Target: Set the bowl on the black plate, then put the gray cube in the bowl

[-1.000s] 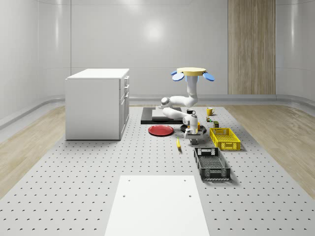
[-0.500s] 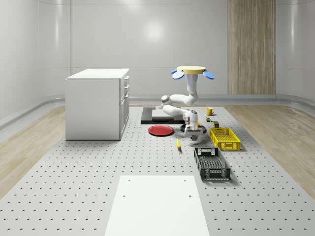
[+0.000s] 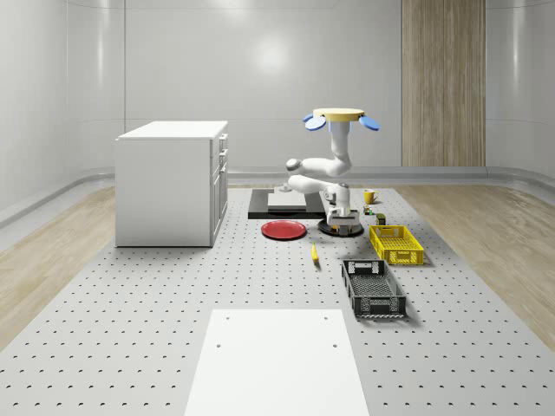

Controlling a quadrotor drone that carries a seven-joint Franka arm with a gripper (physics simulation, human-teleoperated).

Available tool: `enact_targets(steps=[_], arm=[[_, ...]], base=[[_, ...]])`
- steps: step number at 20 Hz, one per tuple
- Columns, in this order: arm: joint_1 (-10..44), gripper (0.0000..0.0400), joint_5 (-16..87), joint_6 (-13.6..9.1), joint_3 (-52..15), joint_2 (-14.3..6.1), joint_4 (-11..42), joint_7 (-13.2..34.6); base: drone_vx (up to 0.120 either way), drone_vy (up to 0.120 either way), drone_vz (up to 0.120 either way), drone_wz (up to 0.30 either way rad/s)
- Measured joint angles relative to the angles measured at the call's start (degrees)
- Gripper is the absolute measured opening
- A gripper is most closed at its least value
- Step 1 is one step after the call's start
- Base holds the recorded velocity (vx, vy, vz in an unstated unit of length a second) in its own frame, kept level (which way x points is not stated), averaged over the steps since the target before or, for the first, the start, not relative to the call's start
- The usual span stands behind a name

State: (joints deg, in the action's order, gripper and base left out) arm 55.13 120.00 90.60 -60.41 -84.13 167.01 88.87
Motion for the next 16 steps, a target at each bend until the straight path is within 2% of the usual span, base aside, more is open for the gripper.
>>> enact_targets(steps=[2, 5, 7, 9, 12, 16], arm=[[-0.03, 0.0250, -0.11, -0.06, -0.11, 0.02, 0.05, 0.00], [-0.06, 0.0250, -0.20, -0.12, -0.21, 0.04, 0.10, -0.01], [-0.07, 0.0250, -0.23, -0.15, -0.25, 0.04, 0.11, -0.01], [-0.08, 0.0250, -0.25, -0.16, -0.27, 0.05, 0.12, -0.01], [-0.09, 0.0250, -0.27, -0.18, -0.29, 0.06, 0.13, -0.02], [-0.10, 0.0250, -0.27, -0.19, -0.29, 0.07, 0.14, -0.02]], base=[[-0.120, 0.120, 0.120, 0.000], [-0.120, 0.107, 0.013, 0.000], [-0.040, 0.000, 0.020, 0.000], [0.000, 0.000, 0.120, 0.000], [0.000, 0.120, 0.067, 0.000], [-0.120, 0.020, 0.000, 0.000]])
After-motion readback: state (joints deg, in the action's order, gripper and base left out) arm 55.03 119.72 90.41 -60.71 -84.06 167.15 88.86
